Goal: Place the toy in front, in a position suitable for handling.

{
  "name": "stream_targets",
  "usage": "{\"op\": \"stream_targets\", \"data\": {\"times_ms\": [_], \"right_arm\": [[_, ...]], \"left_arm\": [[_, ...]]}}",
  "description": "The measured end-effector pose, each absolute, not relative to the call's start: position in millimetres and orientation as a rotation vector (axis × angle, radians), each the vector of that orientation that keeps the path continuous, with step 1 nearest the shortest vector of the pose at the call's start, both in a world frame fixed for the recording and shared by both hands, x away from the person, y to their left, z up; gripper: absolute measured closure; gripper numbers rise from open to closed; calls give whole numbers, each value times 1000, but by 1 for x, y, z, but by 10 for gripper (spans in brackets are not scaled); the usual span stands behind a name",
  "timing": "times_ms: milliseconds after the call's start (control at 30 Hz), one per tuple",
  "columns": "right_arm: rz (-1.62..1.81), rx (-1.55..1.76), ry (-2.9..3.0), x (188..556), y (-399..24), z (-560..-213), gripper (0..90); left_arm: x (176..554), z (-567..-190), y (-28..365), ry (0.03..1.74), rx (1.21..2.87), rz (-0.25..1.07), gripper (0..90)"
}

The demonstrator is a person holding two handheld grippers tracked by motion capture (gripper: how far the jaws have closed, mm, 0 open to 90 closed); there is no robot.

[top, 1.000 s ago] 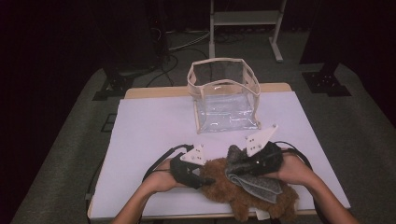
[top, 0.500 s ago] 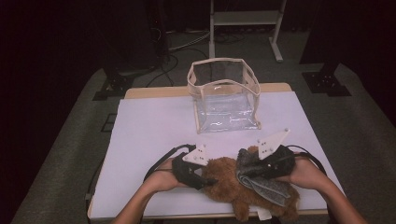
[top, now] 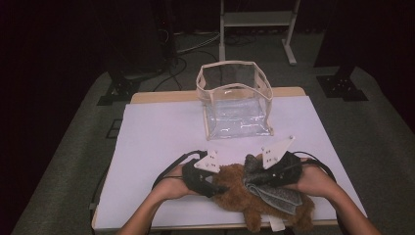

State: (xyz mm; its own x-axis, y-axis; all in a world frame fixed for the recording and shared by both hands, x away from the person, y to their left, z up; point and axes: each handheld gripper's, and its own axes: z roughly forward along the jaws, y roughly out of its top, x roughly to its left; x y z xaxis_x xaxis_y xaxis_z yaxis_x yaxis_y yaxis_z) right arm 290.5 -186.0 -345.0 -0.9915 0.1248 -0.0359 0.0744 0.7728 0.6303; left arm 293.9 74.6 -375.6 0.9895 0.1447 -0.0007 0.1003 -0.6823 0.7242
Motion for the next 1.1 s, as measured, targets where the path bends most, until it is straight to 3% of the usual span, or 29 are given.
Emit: {"op": "stream_targets", "data": {"times_ms": [200, 800, 933, 1100], "right_arm": [[1065, 281, 2871, 289, -215, -354, 765], [1103, 318, 2874, 285, -229, -359, 767], [1089, 302, 2881, 286, -225, -360, 766], [1092, 276, 2889, 288, -215, -360, 766]], "left_arm": [[295, -385, 83, 192, 2317, 52, 355], [307, -410, 82, 192, 2259, -92, 235], [310, -410, 75, 198, 2263, -108, 258], [309, -408, 73, 214, 2256, -88, 460]]}}
